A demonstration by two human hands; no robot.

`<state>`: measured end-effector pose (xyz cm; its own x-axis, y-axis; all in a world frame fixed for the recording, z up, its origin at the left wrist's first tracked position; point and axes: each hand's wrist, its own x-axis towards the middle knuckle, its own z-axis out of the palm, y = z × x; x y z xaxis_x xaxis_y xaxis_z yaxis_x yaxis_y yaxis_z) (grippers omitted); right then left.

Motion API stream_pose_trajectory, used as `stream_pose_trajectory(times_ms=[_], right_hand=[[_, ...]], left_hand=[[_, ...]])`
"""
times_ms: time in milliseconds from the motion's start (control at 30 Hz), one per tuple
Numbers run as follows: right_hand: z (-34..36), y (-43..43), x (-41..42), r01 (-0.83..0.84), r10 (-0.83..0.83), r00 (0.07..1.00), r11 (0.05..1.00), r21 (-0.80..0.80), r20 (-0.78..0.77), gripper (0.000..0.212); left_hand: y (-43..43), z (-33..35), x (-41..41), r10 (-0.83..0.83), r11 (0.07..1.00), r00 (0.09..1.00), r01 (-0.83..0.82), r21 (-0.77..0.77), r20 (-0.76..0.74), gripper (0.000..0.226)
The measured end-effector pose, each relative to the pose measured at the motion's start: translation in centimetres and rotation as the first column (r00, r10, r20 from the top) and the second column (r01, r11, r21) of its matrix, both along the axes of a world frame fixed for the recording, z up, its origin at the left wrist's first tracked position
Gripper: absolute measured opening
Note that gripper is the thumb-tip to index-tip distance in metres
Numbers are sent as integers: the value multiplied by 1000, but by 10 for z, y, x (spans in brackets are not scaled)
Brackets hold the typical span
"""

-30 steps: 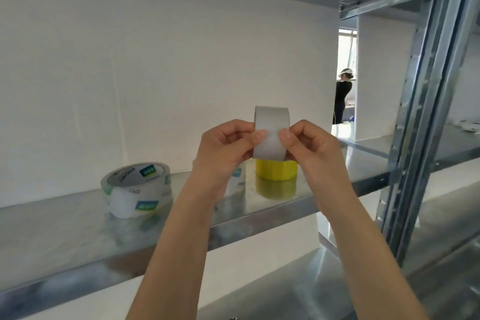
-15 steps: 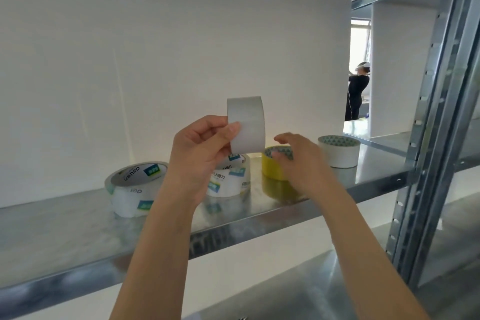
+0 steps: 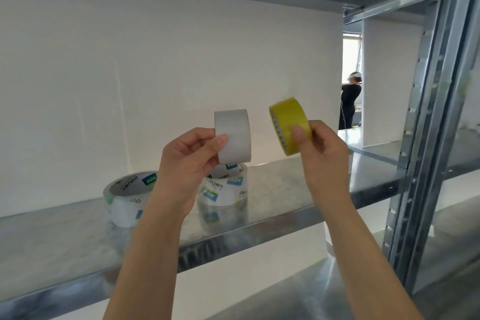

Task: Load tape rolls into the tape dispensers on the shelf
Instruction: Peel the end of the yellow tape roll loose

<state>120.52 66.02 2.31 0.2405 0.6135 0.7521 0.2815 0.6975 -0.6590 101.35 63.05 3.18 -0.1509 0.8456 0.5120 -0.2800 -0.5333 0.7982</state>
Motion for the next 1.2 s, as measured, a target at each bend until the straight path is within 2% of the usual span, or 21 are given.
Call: stream_pose_trajectory(times_ms=[67, 133, 300, 400, 467, 533, 667, 700, 867, 933, 967, 1033, 1067, 1133, 1200], right_hand=[[7, -13, 3, -81, 88, 989, 995, 64, -121, 14], [9, -21, 6, -129, 146, 973, 986, 103, -177, 10], [6, -31, 16, -126, 148, 970, 985, 120, -194, 13], [5, -35, 21, -117, 140, 970, 986, 123, -197, 12], [3, -37, 26, -114, 137, 972, 985, 128, -192, 13], [1, -38, 33, -114, 136, 974, 985, 129, -180, 14], [-6, -37, 51, -126, 146, 971, 985, 115, -189, 13], [-7, -36, 55, -129, 148, 971, 985, 111, -188, 13], [-14, -34, 70, -147, 159, 970, 986, 77, -184, 13], [-15, -34, 74, -157, 167, 970, 985, 71, -179, 15], [-16, -34, 75, -164, 173, 968, 984, 64, -181, 17], [-17, -34, 77, -176, 183, 965, 983, 50, -186, 17], [-17, -34, 78, -179, 185, 964, 983, 49, -189, 17], [-19, -35, 80, -189, 197, 960, 980, 58, -200, 18], [-20, -37, 80, -207, 216, 955, 976, 66, -204, 18]], left_hand=[[1, -1, 4, 3, 1000, 1000, -3, -11, -19, 10], [2, -2, 10, 4, 1000, 1000, -4, -28, -27, 14], [1, -1, 29, 117, 990, 984, -127, -60, -136, 8], [11, 0, 45, 253, 966, 925, -259, 16, -285, 13], [20, -2, 60, 352, 934, 817, -337, 118, -457, 15], [29, -8, 74, 444, 892, 647, -382, 241, -620, 13], [46, -27, 97, 438, 876, 312, -357, 324, -843, 16], [50, -30, 100, 437, 871, 262, -361, 333, -860, 18], [54, -37, 103, 474, 849, 229, -373, 373, -850, 29], [48, -37, 106, 489, 845, 287, -391, 366, -824, 28], [43, -35, 109, 510, 836, 359, -420, 352, -782, 26], [27, -28, 116, 556, 826, 587, -473, 307, -589, 19], [17, -22, 122, 522, 853, 717, -453, 260, -462, 15], [-7, -7, 136, 328, 942, 905, -293, 162, -272, 12], [-26, 1, 152, 135, 989, 964, -117, 91, -228, 17]])
